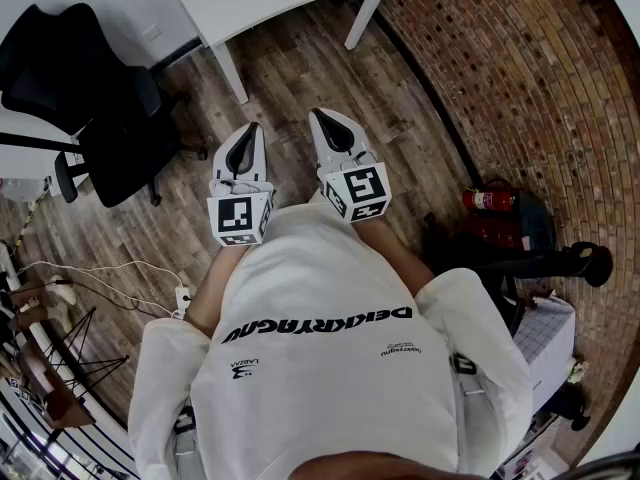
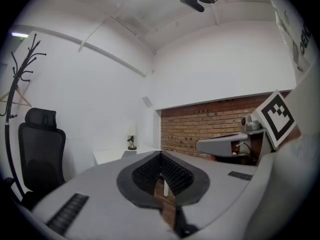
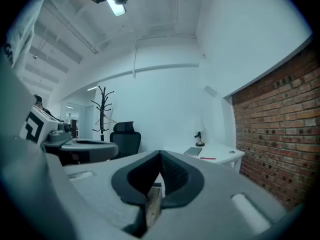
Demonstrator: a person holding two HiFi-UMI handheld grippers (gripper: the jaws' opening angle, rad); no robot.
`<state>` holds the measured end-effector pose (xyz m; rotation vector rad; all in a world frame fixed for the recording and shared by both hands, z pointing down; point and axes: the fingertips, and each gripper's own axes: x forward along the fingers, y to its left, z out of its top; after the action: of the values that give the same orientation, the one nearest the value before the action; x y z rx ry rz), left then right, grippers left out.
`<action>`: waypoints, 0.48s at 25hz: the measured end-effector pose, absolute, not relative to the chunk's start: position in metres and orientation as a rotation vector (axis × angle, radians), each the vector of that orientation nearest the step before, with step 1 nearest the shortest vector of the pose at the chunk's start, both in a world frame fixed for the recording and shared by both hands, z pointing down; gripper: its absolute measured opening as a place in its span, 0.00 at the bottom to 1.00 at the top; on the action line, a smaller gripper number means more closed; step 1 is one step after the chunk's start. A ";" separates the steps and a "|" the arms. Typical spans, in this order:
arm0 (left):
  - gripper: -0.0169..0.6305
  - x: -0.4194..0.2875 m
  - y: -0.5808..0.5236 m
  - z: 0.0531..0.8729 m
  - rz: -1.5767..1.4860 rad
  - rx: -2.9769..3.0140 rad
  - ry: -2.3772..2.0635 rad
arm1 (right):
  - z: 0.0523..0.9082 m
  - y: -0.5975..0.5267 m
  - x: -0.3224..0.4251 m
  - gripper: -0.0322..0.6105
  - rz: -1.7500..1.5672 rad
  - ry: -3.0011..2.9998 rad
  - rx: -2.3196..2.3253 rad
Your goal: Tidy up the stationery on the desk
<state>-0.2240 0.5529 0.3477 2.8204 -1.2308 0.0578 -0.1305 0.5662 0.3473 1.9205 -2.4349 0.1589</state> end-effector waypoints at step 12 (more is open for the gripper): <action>0.02 -0.225 0.554 0.358 0.089 2.795 -1.220 | 0.339 0.569 -0.128 0.05 0.194 -2.441 1.960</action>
<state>-0.2249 0.5540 0.3579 2.7955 -1.2198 0.0890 -0.1277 0.5686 0.3393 1.9600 -2.4410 0.1940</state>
